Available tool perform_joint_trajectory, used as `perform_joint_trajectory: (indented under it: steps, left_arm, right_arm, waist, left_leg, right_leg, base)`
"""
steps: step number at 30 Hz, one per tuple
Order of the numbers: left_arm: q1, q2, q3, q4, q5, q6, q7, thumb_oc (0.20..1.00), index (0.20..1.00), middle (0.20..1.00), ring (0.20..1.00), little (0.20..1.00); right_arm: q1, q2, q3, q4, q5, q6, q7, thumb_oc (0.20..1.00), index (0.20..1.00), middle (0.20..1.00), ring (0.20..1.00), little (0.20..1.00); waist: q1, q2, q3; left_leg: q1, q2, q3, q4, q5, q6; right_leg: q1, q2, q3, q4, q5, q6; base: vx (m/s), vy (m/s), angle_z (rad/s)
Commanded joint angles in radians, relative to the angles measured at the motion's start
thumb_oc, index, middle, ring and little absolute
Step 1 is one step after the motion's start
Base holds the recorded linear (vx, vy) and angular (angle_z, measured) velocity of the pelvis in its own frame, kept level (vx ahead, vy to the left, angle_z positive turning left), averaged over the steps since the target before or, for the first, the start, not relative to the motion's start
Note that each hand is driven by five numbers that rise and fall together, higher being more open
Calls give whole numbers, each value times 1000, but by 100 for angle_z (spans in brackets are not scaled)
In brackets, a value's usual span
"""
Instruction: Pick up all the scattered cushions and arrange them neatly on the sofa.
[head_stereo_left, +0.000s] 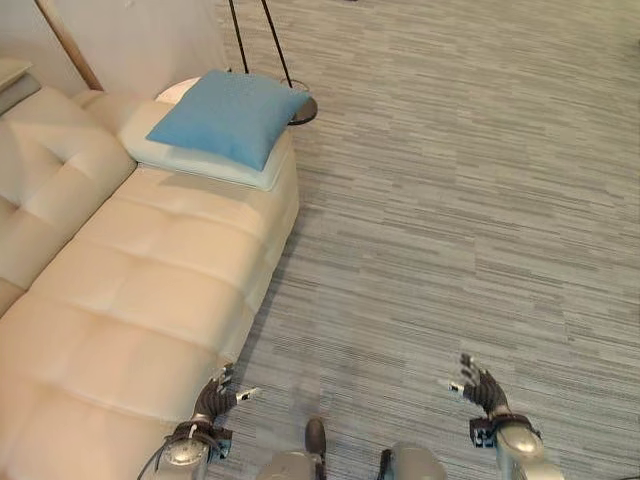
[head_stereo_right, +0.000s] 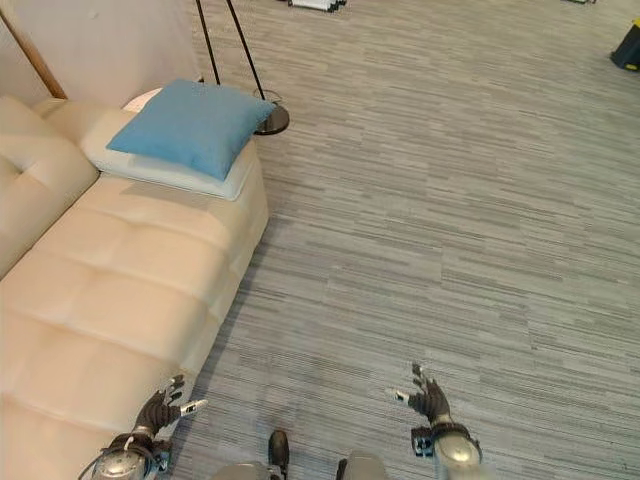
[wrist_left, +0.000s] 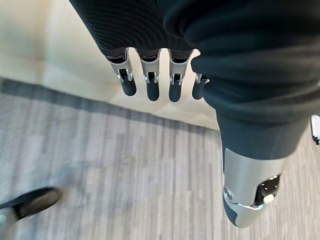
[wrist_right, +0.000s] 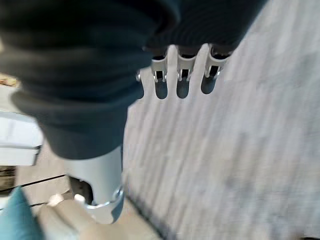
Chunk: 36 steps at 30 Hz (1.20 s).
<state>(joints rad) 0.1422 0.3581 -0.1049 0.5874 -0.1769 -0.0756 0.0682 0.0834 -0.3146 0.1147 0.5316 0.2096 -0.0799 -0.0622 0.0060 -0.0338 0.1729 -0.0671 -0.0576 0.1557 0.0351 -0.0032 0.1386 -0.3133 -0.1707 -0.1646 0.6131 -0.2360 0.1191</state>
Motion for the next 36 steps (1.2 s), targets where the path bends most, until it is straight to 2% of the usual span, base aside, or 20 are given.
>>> perform_joint_trajectory:
  steps: [1, 2, 3, 7, 9, 11, 12, 13, 14, 16, 18, 21, 22, 23, 26, 29, 32, 34, 35, 36]
  left_arm:
    - [26, 19, 32, -52, -10, -32, 11, 1000, 1000, 1000, 1000, 1000]
    - [26, 19, 32, -52, -10, -32, 11, 1000, 1000, 1000, 1000, 1000]
    - [17, 12, 40, -45, 13, -37, 7, 1000, 1000, 1000, 1000, 1000]
    - [22, 2, 41, -46, 32, -43, 1, 1000, 1000, 1000, 1000, 1000]
    - [36, -8, 40, -39, 35, -45, -5, 1000, 1000, 1000, 1000, 1000]
    - [32, -16, 34, -21, 28, -45, -2, 1000, 1000, 1000, 1000, 1000]
    - [34, -28, 27, -15, 6, -42, -6, 1000, 1000, 1000, 1000, 1000]
    - [33, -27, 28, -15, 6, -42, -6, 1000, 1000, 1000, 1000, 1000]
    - [24, -36, 21, 7, -6, -39, -1, 1000, 1000, 1000, 1000, 1000]
    - [13, -38, 16, 19, -8, -39, 1, 1000, 1000, 1000, 1000, 1000]
    - [3, -45, 7, 34, -12, -41, 2, 1000, 1000, 1000, 1000, 1000]
    - [6, -46, 6, 35, -9, -42, 3, 1000, 1000, 1000, 1000, 1000]
    - [7, -46, 5, 31, -9, -41, 3, 1000, 1000, 1000, 1000, 1000]
    - [8, -45, 9, 26, -6, -39, 7, 1000, 1000, 1000, 1000, 1000]
    - [18, -41, 29, 16, -8, -33, 13, 1000, 1000, 1000, 1000, 1000]
    - [34, -40, 44, 10, -6, -28, 12, 1000, 1000, 1000, 1000, 1000]
    - [48, -38, 54, 7, -6, -27, 11, 1000, 1000, 1000, 1000, 1000]
    - [53, -31, 52, 9, -5, -22, 8, 1000, 1000, 1000, 1000, 1000]
    - [46, -28, 50, 19, -10, -23, 12, 1000, 1000, 1000, 1000, 1000]
    - [42, -22, 51, 11, -14, -21, 12, 1000, 1000, 1000, 1000, 1000]
  right_arm:
    - [-32, -40, -10, -37, -18, -22, -8, 1000, 1000, 1000, 1000, 1000]
    - [-32, -40, -10, -37, -18, -22, -8, 1000, 1000, 1000, 1000, 1000]
    - [-19, -43, -24, -38, -26, -16, -9, 1000, 1000, 1000, 1000, 1000]
    - [2, -48, -33, -40, -37, -15, -2, 1000, 1000, 1000, 1000, 1000]
    - [20, -49, -38, -34, -36, -14, 12, 1000, 1000, 1000, 1000, 1000]
    - [13, -59, -32, -15, -39, -16, 11, 1000, 1000, 1000, 1000, 1000]
    - [10, -72, -31, -17, -32, -18, 10, 1000, 1000, 1000, 1000, 1000]
    - [10, -71, -31, -16, -32, -18, 10, 1000, 1000, 1000, 1000, 1000]
    - [5, -84, -30, -15, -28, -15, 3, 1000, 1000, 1000, 1000, 1000]
    - [2, -91, -29, -12, -28, -11, 0, 1000, 1000, 1000, 1000, 1000]
    - [-3, -104, -29, -16, -28, -8, -6, 1000, 1000, 1000, 1000, 1000]
    - [7, -109, -33, -17, -27, -9, -12, 1000, 1000, 1000, 1000, 1000]
    - [9, -106, -32, -15, -28, -9, -14, 1000, 1000, 1000, 1000, 1000]
    - [18, -104, -35, -9, -31, -10, -20, 1000, 1000, 1000, 1000, 1000]
    - [26, -92, -39, 7, -39, -4, -23, 1000, 1000, 1000, 1000, 1000]
    - [35, -89, -40, 15, -62, 1, -22, 1000, 1000, 1000, 1000, 1000]
    - [39, -83, -37, 15, -66, 3, -10, 1000, 1000, 1000, 1000, 1000]
    - [50, -70, -31, 10, -77, 4, -4, 1000, 1000, 1000, 1000, 1000]
    - [50, -58, -25, 13, -84, 0, 5, 1000, 1000, 1000, 1000, 1000]
    - [48, -55, -21, 5, -85, 1, 9, 1000, 1000, 1000, 1000, 1000]
  waist:
    - [-11, -10, 42]
    - [-11, -10, 42]
    - [-38, -20, 39]
    - [-62, -7, 32]
    - [-66, -5, 10]
    - [-66, 11, 8]
    - [-57, 11, 17]
    - [-59, 8, 14]
    - [-53, -2, 20]
    - [-47, -2, 21]
    - [-22, -7, 25]
    - [-7, -10, 30]
    - [0, -7, 28]
    - [9, 1, 29]
    - [34, 15, 8]
    - [53, 13, -25]
    - [67, 10, -41]
    - [71, -17, -61]
    - [77, -48, -58]
    - [75, -53, -47]
  left_leg:
    - [84, 47, 37, 56, -139, -120]
    - [85, 47, 37, 56, -139, -120]
    - [146, 35, 6, 38, -170, -140]
    - [216, 44, -37, 30, -200, -161]
    - [240, 52, -59, 71, -194, -181]
    - [201, 90, -61, 207, -105, -222]
    - [110, 132, -50, 426, -4, -243]
    - [106, 128, -52, 425, 0, -243]
    - [46, 163, -18, 532, 64, -240]
    - [17, 175, 4, 547, 45, -227]
    - [-86, 144, 48, 477, -31, -198]
    - [-153, 136, 85, 371, -44, -185]
    - [-175, 133, 96, 306, -27, -186]
    - [-186, 121, 101, 205, 32, -197]
    - [-208, 99, 110, 13, 127, -207]
    - [-231, 92, 155, -50, 142, -203]
    - [-226, 110, 212, -37, 155, -185]
    - [-223, 83, 184, 6, 155, -155]
    - [-206, 48, 158, 40, 110, -124]
    - [-191, 44, 152, 49, 89, -110]
  right_leg:
    - [50, 24, -99, -405, 256, 28]
    - [51, 25, -99, -405, 257, 28]
    - [1, 36, -72, -572, 321, 62]
    - [-12, 34, -25, -603, 356, 75]
    - [17, 36, -6, -595, 390, 58]
    - [48, 50, -14, -581, 384, 35]
    - [103, 62, -25, -579, 350, -5]
    - [100, 58, -26, -580, 351, -5]
    - [150, 67, -30, -584, 305, -40]
    - [171, 74, -29, -586, 286, -49]
    - [243, 77, -17, -603, 248, -43]
    - [292, 80, -22, -610, 218, -38]
    - [314, 89, -21, -611, 206, -40]
    - [342, 107, -22, -613, 189, -39]
    - [433, 150, 0, -609, 133, -37]
    - [520, 157, 39, -574, 69, -35]
    - [548, 165, 58, -536, 55, -31]
    - [535, 135, 56, -449, 113, -6]
    - [471, 101, 73, -283, 267, 58]
    - [431, 92, 86, -182, 351, 84]
  base:
    - [320, -45, -27]
    - [663, -185, -28]
    - [479, -151, 4]
    - [489, -179, 46]
    - [489, -248, 64]
    - [432, -372, 48]
    - [304, -338, 41]
    - [411, -398, 39]
    - [207, -179, 3]
    - [280, -173, -35]
    - [434, -132, -20]
    - [335, -51, 4]
    - [422, -42, -7]
    - [436, -30, -3]
    - [628, -8, -5]
    - [721, 85, -10]
    - [554, 107, -12]
    - [610, 143, -17]
    - [553, 195, -18]
    - [417, 163, -8]
